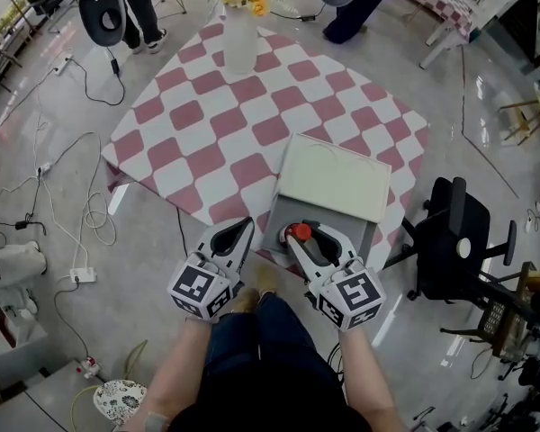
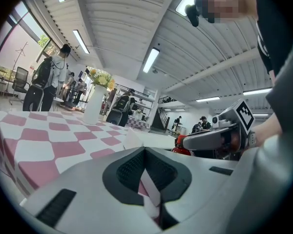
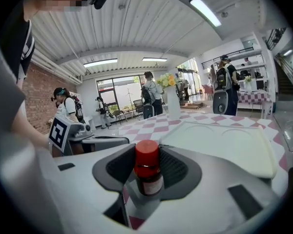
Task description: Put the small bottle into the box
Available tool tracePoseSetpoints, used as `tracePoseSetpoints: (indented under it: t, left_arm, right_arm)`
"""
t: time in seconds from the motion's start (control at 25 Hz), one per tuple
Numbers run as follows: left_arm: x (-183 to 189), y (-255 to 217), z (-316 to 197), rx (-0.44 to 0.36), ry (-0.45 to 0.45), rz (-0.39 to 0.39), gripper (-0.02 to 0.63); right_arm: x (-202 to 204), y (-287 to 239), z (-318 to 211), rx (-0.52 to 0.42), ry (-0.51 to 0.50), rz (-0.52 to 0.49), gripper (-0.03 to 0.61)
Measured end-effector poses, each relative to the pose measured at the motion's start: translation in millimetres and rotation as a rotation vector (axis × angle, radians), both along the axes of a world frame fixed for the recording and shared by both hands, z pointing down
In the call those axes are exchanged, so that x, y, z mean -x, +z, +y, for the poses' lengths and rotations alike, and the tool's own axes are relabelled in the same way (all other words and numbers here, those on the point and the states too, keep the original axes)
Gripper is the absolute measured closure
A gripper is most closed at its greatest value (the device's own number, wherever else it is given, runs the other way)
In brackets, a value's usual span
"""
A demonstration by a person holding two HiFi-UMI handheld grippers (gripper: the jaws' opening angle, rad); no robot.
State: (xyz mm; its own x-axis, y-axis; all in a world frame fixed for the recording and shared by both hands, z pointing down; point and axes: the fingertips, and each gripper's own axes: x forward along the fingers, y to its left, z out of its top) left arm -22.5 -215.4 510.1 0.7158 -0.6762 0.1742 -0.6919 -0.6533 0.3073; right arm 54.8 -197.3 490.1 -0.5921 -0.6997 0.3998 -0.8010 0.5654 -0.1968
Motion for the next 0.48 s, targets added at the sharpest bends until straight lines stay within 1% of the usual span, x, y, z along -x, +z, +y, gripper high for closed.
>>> tracePoseSetpoints:
  t: [0.48]
  left_arm:
    - [-1,11,-7,0.014,-0.01,-0.01,0.614]
  right_arm:
    - [18,16,-8,0.018,-0.109,0.062,0.428]
